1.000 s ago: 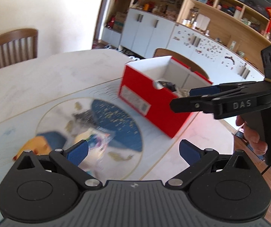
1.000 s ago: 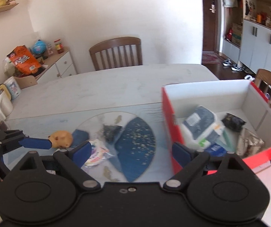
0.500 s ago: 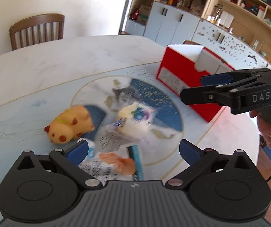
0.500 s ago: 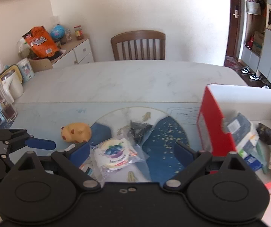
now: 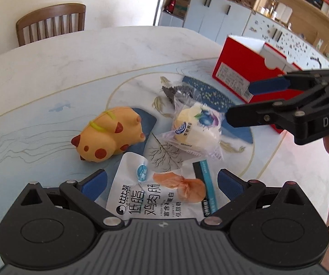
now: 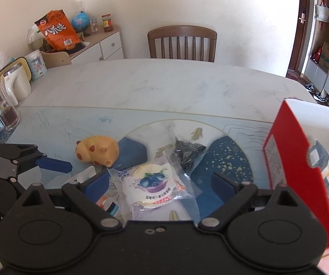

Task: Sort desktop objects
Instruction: 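Move both open tools from the shoebox back over the table items, then grasp the white sausage pack with left tool while right tool grasps blueberry bread bag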

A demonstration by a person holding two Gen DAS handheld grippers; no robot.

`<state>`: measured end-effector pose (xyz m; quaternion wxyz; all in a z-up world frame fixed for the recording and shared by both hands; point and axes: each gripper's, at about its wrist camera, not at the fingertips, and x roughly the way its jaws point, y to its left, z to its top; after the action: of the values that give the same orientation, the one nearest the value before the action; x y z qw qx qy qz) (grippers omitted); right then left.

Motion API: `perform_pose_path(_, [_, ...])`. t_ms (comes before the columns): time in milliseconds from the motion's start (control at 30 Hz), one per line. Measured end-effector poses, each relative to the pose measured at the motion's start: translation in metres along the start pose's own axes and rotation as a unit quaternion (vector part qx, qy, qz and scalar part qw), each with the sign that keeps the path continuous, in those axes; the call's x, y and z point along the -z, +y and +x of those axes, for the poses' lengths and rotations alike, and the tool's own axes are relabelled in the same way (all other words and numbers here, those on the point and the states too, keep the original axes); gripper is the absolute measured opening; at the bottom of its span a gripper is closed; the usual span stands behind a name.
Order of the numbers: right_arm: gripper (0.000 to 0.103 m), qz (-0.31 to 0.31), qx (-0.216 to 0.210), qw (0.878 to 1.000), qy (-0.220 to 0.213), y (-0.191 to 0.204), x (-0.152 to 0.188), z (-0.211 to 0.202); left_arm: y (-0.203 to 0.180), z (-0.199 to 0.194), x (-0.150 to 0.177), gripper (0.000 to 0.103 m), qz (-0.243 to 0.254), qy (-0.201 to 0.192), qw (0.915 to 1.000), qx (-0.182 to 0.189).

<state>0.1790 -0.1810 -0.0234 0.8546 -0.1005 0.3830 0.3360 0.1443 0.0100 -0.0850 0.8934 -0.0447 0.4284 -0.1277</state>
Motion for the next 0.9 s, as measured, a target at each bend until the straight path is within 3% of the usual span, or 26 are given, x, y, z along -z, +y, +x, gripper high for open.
perform_pose_path(533, [0.096,-0.047,-0.003,0.998,0.037,0.013,0.003,0.048,0.008,0.021,-0.002,0.103,0.007,0.013,0.9997,0.019])
perform_pose_path(900, [0.096,-0.020,-0.012,0.999,0.048,0.004,0.003,0.066,-0.013,0.027,0.006,0.103,0.057,0.008,0.9981,-0.022])
